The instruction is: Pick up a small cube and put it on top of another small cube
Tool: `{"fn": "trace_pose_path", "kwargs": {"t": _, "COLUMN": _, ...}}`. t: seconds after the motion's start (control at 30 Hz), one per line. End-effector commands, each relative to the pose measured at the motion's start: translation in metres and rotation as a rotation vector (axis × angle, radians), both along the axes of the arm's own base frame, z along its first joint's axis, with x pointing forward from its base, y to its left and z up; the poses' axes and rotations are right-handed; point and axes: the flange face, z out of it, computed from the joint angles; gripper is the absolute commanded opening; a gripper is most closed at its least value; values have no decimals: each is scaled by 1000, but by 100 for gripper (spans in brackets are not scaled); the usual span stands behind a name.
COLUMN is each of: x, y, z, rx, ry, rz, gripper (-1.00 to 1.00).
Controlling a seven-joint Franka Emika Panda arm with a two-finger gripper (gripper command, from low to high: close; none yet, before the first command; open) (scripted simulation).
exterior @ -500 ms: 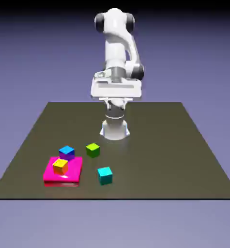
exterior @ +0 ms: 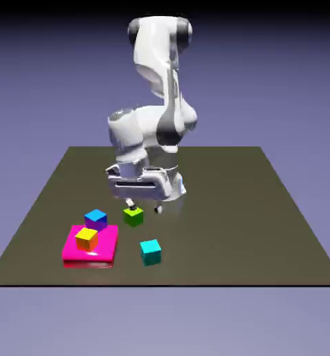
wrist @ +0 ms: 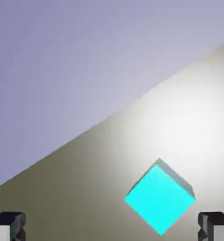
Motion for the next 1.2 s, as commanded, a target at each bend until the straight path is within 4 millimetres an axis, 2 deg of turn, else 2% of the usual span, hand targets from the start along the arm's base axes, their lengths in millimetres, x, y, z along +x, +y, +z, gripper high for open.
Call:
{"fn": "trace_pose_path", "kwargs": {"t": 0.0, "x": 1, "y": -4, "z": -11, "rx": 31, "ry": 46, "rz": -33, "gripper": 0}}
{"fn": "trace_pose_path", "kwargs": {"t": 0.23, "x": 5, "y": -32, "z": -78, "rx": 230, "ry": 339, "rz": -263, "gripper": 0}}
{"fn": "trace_pose_path", "kwargs": {"t": 0.47, "x": 8, "y": -56, "z": -132, "rx": 399, "ry": 565, "rz": -461, "gripper": 0}}
{"fn": "trace_pose_path", "kwargs": {"t": 0.5, "x": 8, "y": -56, "z": -132, "rx": 399, "ry": 566, "rz": -461, "gripper": 0}}
{"fn": "trace_pose_path", "kwargs": {"t": 0.57, "x": -1, "y": -27, "z": -177, "rx": 400, "ry": 565, "rz": -461, "gripper": 0}}
{"fn": "trace_pose_path", "kwargs": {"t": 0.6, "x": -3, "y": -21, "z": -186, "rx": 399, "ry": 566, "rz": -461, "gripper": 0}}
{"fn": "trace_pose_path", "kwargs": {"t": 0.63, "x": -3, "y": -21, "z": -186, "rx": 399, "ry": 566, "rz": -461, "gripper": -100}}
{"fn": "trace_pose_path", "kwargs": {"t": 0.67, "x": -3, "y": -21, "z": -186, "rx": 399, "ry": 566, "rz": -461, "gripper": -100}}
{"fn": "trace_pose_path", "kwargs": {"t": 0.73, "x": 7, "y": -49, "z": -142, "rx": 400, "ry": 565, "rz": -461, "gripper": -100}}
{"fn": "trace_pose_path", "kwargs": {"t": 0.8, "x": -2, "y": -99, "z": -107, "rx": 405, "ry": 556, "rz": -461, "gripper": -100}}
{"fn": "trace_pose_path", "kwargs": {"t": 0.87, "x": -23, "y": -154, "z": -74, "rx": 408, "ry": 551, "rz": -468, "gripper": -100}}
{"fn": "trace_pose_path", "kwargs": {"t": 0.97, "x": -72, "y": -230, "z": -24, "rx": 411, "ry": 555, "rz": -496, "gripper": -100}}
{"fn": "trace_pose_path", "kwargs": {"t": 1.0, "x": -85, "y": -244, "z": -14, "rx": 412, "ry": 557, "rz": -504, "gripper": -100}}
{"fn": "trace_pose_path", "kwargs": {"t": 1.03, "x": -85, "y": -244, "z": -14, "rx": 412, "ry": 557, "rz": -504, "gripper": -100}}
{"fn": "trace_pose_path", "kwargs": {"t": 1.17, "x": -95, "y": -209, "z": -68, "rx": 412, "ry": 557, "rz": -504, "gripper": -100}}
